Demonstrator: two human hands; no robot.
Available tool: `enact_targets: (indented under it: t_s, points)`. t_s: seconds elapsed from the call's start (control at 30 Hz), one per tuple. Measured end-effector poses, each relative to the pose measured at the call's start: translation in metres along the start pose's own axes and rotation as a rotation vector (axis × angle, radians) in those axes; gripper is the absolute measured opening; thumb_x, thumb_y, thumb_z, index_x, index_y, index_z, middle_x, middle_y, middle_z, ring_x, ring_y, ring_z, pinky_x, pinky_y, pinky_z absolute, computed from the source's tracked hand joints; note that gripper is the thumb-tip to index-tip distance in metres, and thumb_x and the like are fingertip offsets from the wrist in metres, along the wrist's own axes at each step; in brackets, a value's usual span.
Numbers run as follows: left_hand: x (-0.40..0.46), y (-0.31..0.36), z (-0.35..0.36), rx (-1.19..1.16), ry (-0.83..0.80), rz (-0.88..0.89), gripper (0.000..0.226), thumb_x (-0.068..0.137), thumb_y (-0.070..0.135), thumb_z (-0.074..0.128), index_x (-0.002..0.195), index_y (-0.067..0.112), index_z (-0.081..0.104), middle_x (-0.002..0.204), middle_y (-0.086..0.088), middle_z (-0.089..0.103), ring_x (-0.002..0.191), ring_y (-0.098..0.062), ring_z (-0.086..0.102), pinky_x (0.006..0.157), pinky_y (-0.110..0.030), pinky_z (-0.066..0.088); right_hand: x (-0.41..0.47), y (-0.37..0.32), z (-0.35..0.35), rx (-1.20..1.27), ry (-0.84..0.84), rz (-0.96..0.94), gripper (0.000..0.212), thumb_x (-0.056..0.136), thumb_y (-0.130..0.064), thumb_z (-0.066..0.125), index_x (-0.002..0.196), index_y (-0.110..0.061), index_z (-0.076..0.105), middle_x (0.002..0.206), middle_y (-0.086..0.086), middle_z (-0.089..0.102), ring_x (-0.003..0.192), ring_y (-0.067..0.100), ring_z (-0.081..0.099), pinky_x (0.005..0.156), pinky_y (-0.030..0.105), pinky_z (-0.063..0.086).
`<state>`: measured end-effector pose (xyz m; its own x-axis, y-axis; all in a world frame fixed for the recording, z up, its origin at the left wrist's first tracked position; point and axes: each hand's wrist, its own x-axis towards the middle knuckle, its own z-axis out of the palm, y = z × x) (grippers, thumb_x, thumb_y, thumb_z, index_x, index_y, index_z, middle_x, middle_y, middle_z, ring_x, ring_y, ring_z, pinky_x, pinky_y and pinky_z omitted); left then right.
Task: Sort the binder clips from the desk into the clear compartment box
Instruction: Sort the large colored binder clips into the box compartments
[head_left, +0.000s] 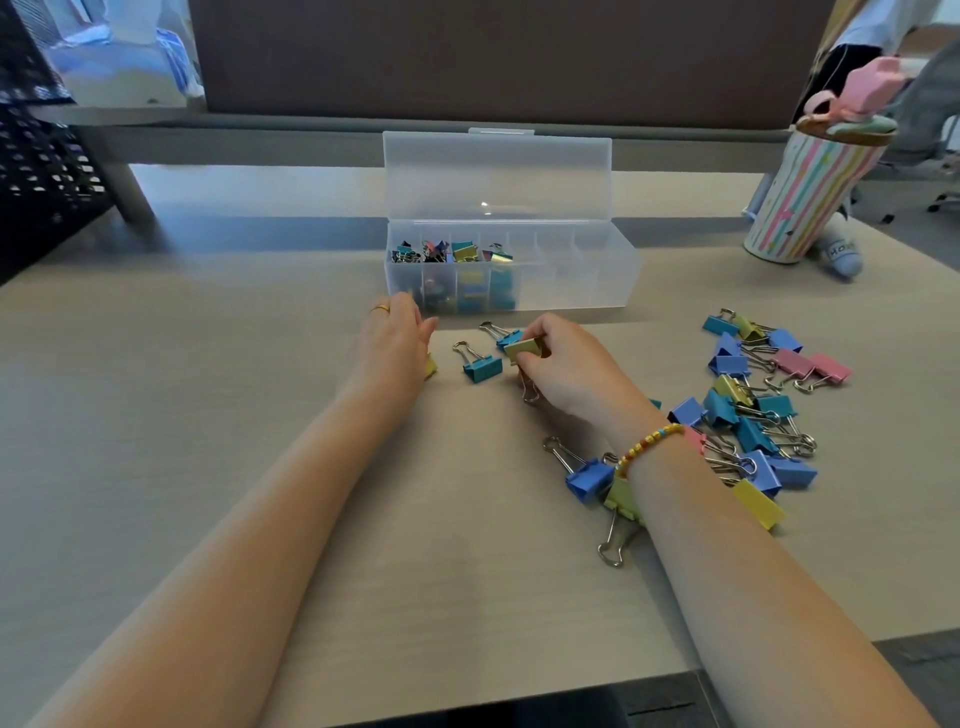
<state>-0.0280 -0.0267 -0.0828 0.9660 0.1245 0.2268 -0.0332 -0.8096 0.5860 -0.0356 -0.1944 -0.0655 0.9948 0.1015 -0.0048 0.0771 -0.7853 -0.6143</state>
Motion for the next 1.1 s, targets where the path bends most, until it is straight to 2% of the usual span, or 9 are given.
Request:
enact_targets:
  t_s: [0.13, 0.23, 0.33, 0.43, 0.57, 0.7, 0.83, 1.0, 1.1]
  points:
    - [-0.002, -0.001, -0.002, -0.131, 0.053, 0.031, 0.015, 0.099, 0.022, 0.037, 0.091, 0.01, 0.036, 0.083, -0.008, 0.046, 0.074, -0.023, 0.041, 0.066, -0.03, 0.031, 0.001, 0.0, 0.001, 0.008, -0.006, 0.001, 0.025, 0.096, -0.021, 0.049, 0.121, -0.018, 0.048, 0.116, 0.003, 0.059, 0.095, 0.015, 0.054, 0.073, 0.024, 0.041]
    - [-0.008, 0.001, -0.002, -0.121, 0.098, 0.158, 0.014, 0.096, 0.016, 0.046, 0.089, 0.01, 0.035, 0.074, -0.002, 0.042, 0.071, -0.022, 0.04, 0.063, -0.027, 0.029, 0.001, 0.001, 0.001, 0.022, -0.02, 0.007, 0.025, 0.096, -0.021, 0.049, 0.12, -0.017, 0.048, 0.115, 0.005, 0.061, 0.099, 0.017, 0.057, 0.075, 0.024, 0.042]
    - [-0.011, 0.005, -0.009, 0.042, -0.023, 0.226, 0.014, 0.094, 0.016, 0.047, 0.092, 0.013, 0.033, 0.08, -0.003, 0.046, 0.072, -0.024, 0.044, 0.064, -0.03, 0.034, 0.001, 0.001, 0.0, 0.032, -0.024, 0.011, 0.025, 0.096, -0.022, 0.049, 0.12, -0.017, 0.047, 0.114, 0.005, 0.06, 0.098, 0.017, 0.056, 0.075, 0.025, 0.043]
    - [-0.01, 0.001, -0.025, 0.246, -0.255, 0.217, 0.026, 0.091, 0.025, 0.054, 0.108, 0.019, 0.036, 0.078, 0.004, 0.047, 0.076, -0.02, 0.049, 0.067, -0.031, 0.042, 0.001, 0.002, 0.0, 0.041, -0.021, 0.011, 0.023, 0.096, -0.022, 0.048, 0.119, -0.018, 0.047, 0.113, 0.005, 0.061, 0.097, 0.017, 0.057, 0.075, 0.025, 0.044]
    - [-0.008, -0.004, -0.028, 0.339, -0.362, 0.163, 0.052, 0.09, 0.032, 0.056, 0.136, 0.021, 0.034, 0.099, -0.001, 0.057, 0.094, -0.023, 0.056, 0.084, -0.035, 0.047, 0.003, 0.002, 0.002, 0.037, -0.013, 0.007, 0.021, 0.096, -0.023, 0.048, 0.116, -0.018, 0.048, 0.111, 0.004, 0.061, 0.096, 0.017, 0.057, 0.073, 0.025, 0.042]
    - [-0.006, -0.005, -0.02, 0.369, -0.351, 0.157, 0.038, 0.093, 0.042, 0.047, 0.123, 0.019, 0.05, 0.115, -0.007, 0.061, 0.102, -0.025, 0.056, 0.088, -0.035, 0.047, 0.002, 0.002, 0.002, 0.036, -0.02, 0.005, 0.024, 0.096, -0.022, 0.048, 0.12, -0.018, 0.048, 0.113, 0.004, 0.06, 0.097, 0.016, 0.056, 0.074, 0.025, 0.044]
    - [-0.006, 0.002, -0.018, 0.229, -0.392, 0.144, 0.029, 0.098, 0.029, 0.04, 0.119, 0.014, 0.052, 0.113, -0.007, 0.06, 0.092, -0.018, 0.053, 0.08, -0.027, 0.042, 0.002, 0.001, 0.0, 0.02, -0.021, -0.015, 0.027, 0.099, -0.023, 0.042, 0.124, -0.016, 0.049, 0.115, 0.005, 0.06, 0.096, 0.016, 0.055, 0.072, 0.024, 0.042]
    - [0.017, 0.032, -0.021, -0.113, -0.269, 0.151, 0.011, 0.097, 0.02, 0.044, 0.106, 0.015, 0.046, 0.072, 0.004, 0.056, 0.057, -0.005, 0.049, 0.049, -0.015, 0.038, 0.017, -0.006, -0.02, 0.319, 0.026, 0.023, 0.007, 0.1, -0.021, 0.041, 0.095, -0.017, 0.045, 0.095, 0.005, 0.069, 0.068, 0.009, 0.061, 0.048, 0.016, 0.04]
    - [0.051, 0.057, -0.02, -0.229, -0.169, 0.177, 0.005, 0.096, 0.02, 0.045, 0.101, 0.018, 0.047, 0.069, 0.002, 0.055, 0.057, -0.007, 0.051, 0.049, -0.017, 0.041, 0.044, -0.006, -0.046, 0.296, 0.151, 0.0, 0.008, 0.096, -0.022, 0.051, 0.089, -0.018, 0.048, 0.097, 0.007, 0.067, 0.077, 0.015, 0.06, 0.057, 0.022, 0.04]
